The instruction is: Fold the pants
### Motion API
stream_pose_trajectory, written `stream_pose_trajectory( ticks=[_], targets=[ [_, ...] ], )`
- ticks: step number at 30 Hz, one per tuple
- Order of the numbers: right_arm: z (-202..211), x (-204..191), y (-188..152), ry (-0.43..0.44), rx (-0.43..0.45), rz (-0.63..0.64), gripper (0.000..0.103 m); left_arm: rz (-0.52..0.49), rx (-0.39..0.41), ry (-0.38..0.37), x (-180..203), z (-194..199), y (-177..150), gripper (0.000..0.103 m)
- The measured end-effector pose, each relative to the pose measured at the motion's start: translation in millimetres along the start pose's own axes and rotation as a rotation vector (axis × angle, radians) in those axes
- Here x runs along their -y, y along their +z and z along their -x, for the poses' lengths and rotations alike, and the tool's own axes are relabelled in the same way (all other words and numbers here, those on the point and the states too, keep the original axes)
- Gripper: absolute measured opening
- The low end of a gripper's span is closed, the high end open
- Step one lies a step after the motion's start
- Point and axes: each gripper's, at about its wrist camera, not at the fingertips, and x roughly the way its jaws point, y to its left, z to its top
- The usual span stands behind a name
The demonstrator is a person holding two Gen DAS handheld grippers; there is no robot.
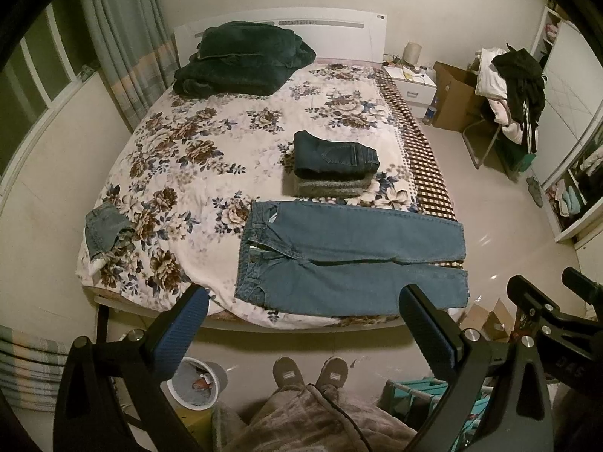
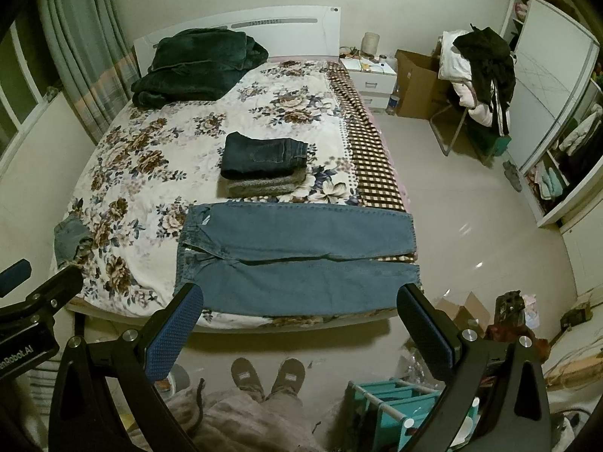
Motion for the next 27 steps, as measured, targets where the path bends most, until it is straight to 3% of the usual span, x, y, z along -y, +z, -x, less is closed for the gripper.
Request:
stream_pose_trajectory(
  ticks=[27],
  targets=[
    [-8.5, 5.8, 3.5, -0.006, -0.004, -0.001, 0.103, 0.007, -0.003, -0.007, 2.4, 2.4, 8.1, 0.103]
  ],
)
